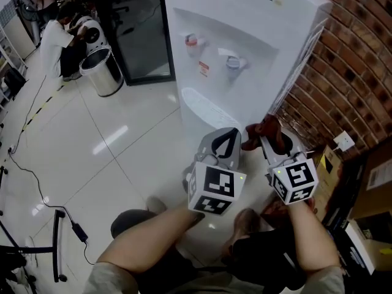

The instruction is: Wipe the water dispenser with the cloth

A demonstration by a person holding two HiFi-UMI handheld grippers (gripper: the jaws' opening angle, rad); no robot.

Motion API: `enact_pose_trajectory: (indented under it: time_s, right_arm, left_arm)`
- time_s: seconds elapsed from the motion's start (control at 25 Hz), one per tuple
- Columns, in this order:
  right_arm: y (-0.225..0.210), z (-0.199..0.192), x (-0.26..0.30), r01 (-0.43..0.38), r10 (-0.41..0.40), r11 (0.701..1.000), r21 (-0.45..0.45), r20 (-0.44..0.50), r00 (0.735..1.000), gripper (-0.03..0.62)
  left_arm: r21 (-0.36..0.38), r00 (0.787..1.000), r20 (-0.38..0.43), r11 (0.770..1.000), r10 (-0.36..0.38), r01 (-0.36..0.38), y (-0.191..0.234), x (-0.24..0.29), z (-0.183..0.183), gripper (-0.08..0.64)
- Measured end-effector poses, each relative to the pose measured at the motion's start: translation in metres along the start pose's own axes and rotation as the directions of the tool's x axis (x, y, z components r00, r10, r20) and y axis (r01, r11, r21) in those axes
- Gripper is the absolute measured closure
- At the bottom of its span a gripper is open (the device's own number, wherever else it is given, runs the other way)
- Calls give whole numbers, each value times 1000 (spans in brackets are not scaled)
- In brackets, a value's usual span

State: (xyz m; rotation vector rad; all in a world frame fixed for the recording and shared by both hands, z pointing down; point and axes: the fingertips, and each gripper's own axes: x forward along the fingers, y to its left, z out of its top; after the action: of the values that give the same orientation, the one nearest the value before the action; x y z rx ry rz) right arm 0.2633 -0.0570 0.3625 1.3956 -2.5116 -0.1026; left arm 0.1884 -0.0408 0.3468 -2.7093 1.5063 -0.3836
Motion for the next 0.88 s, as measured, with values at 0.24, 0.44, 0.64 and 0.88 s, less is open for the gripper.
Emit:
enact_pose_trajectory:
  time_s: [0.24,0.44,0.64,0.88]
  right_arm:
    - [12,-34,6,-28,27,1000,-6,-114,993,500]
    - [32,-87,17,-85,73,996,-28,-290,954,492]
    - [38,-137,28,-101,103,995,27,-423,900,485]
    - [50,-190,38,-109,165,985,133,-543,823,483]
  left_arm:
    - [-2,998,-56,1000,23,-23,10,-5,-23,560]
    - [62,993,-114,998,13,-6,-1,-5,-51,560]
    - [-27,966,-255,998,-53,48,-21,-1,-100,560]
    - [-46,930,-365,999,-36,20,-19,8,-156,560]
